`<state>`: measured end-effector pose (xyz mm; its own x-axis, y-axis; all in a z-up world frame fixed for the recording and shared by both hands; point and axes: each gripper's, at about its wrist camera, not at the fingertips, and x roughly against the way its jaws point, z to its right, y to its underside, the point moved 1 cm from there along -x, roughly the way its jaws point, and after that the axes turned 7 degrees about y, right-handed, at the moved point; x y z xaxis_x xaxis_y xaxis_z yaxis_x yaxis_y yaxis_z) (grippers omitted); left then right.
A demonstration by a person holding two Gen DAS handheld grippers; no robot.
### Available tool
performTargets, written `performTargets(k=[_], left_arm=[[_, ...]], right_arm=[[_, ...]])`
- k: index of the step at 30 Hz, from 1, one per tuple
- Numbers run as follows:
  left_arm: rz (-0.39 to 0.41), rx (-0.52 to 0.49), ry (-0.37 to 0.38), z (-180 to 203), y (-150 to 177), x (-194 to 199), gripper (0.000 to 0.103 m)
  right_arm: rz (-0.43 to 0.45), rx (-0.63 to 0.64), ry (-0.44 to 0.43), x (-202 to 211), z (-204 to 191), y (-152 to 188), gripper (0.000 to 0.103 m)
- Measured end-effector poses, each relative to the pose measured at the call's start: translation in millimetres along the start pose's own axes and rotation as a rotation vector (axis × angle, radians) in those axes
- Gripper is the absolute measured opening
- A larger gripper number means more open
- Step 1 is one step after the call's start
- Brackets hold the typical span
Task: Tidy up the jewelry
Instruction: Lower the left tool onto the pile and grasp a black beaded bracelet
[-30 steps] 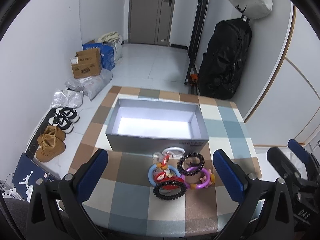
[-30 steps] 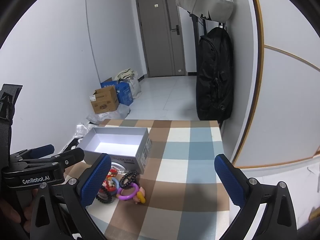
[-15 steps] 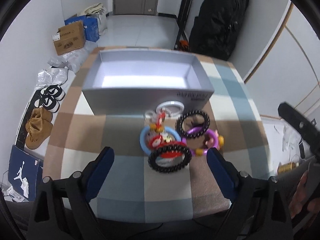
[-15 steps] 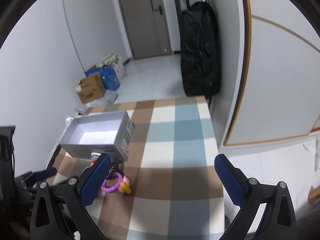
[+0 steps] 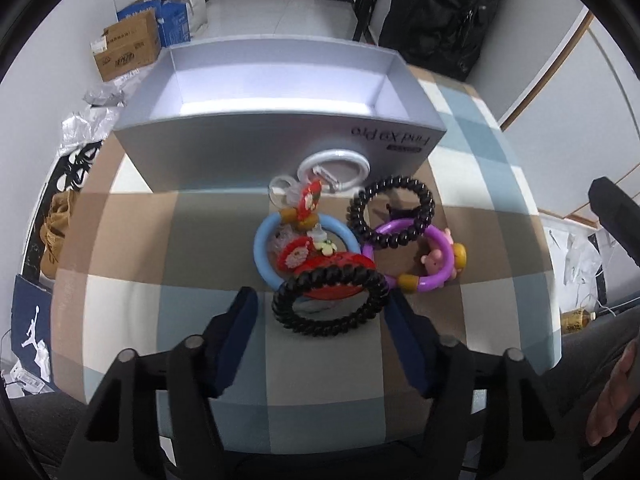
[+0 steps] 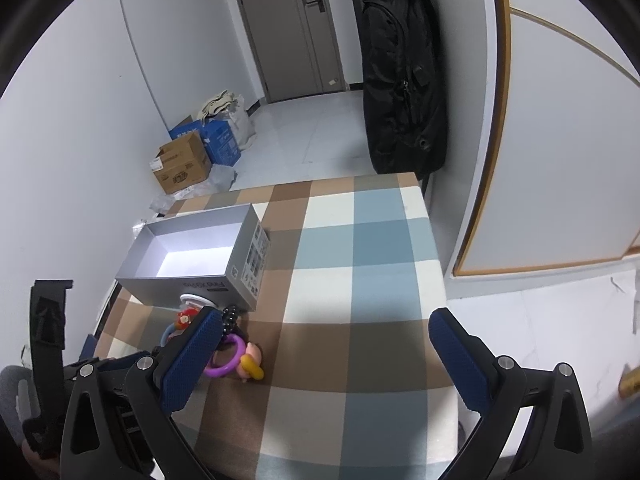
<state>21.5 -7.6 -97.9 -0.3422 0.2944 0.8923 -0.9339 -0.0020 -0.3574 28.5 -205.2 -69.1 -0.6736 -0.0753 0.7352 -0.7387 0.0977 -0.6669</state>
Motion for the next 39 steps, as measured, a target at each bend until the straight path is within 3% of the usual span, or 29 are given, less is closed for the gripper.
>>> performTargets(k=[2, 12, 21, 27, 39], left_arm=[[-0.009, 0.010, 0.002, -0.9, 1.4, -0.4, 0.042], [-0.011, 0.052, 0.061, -14.0, 5.7, 9.7, 0.020], [-0.024, 0.087, 0.118, -19.5, -0.1, 11.8, 0.019], [-0.051, 0.108, 0.158, -23.1, -1.8, 13.6, 0.008], [-0.104, 0.153, 0.164, -32.6, 4.3, 14.2, 0.005]], right_arm=[[-0.007, -0.007, -0.002, -1.9, 1.1, 0.0, 0.103], [-0.003, -0.018, -0.005, -0.1, 3.0, 0.1, 0.103], [-0.008, -0.007, 0.001, -3.1, -0.4, 1.2, 0.103], [-0.022, -0.009, 0.005, -6.3, -0.9, 3.9, 0.103], [-0.043, 0.019, 0.013, -14.1, -8.9, 6.4, 0.103]])
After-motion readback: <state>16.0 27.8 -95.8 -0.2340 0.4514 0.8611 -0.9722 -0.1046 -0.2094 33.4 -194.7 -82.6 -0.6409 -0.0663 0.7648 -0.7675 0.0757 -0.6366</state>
